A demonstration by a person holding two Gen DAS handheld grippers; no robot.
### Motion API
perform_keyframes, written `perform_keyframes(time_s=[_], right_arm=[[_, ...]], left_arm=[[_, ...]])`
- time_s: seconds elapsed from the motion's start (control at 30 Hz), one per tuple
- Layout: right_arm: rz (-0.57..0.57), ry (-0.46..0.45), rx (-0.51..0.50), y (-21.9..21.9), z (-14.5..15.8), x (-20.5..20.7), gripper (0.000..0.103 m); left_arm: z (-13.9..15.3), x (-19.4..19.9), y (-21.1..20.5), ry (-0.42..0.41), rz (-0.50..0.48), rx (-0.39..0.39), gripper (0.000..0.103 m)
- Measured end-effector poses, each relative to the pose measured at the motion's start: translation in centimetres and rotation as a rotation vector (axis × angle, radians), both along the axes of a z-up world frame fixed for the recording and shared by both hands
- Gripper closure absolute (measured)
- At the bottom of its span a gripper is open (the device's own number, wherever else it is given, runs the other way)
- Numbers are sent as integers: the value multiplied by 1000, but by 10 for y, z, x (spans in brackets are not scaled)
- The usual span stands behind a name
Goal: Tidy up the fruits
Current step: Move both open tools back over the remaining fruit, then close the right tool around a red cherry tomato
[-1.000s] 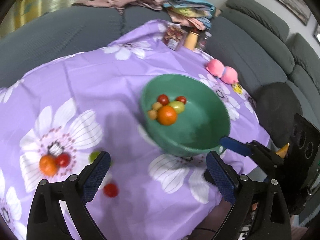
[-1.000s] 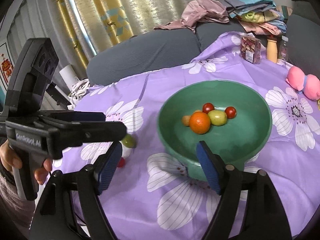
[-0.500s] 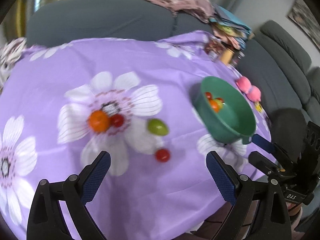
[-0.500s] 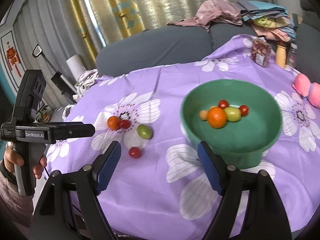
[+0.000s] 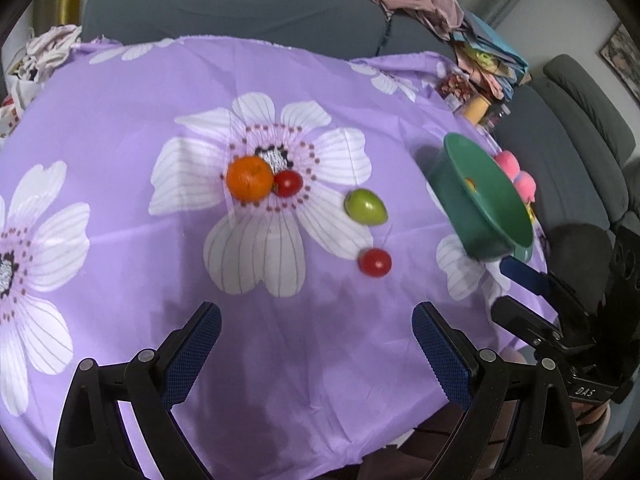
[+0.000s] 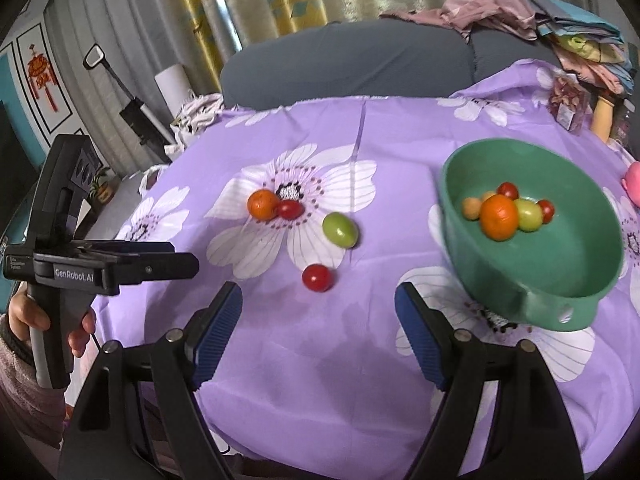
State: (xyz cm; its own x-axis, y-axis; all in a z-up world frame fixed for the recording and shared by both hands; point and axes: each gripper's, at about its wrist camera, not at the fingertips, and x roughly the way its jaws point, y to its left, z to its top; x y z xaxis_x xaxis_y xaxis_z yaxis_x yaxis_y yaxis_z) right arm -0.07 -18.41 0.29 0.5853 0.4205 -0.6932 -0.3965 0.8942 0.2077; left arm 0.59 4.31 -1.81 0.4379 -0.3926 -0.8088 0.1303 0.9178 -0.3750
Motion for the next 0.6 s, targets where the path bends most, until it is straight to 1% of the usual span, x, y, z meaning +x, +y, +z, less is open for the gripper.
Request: perform_keyframes(time_s=[0.13,0.43,0.6], right_arm=[[12,26,-23,8,-8,4,24],[17,66,-60,19,-19,13,24],[22,87,-73,23,-27,17,24]], left_arm=[[-7,-3,0,11,-18,-13,7],[-11,-2,3,9,-30,-31,7],[-13,0,5,15,-28,-26,7]])
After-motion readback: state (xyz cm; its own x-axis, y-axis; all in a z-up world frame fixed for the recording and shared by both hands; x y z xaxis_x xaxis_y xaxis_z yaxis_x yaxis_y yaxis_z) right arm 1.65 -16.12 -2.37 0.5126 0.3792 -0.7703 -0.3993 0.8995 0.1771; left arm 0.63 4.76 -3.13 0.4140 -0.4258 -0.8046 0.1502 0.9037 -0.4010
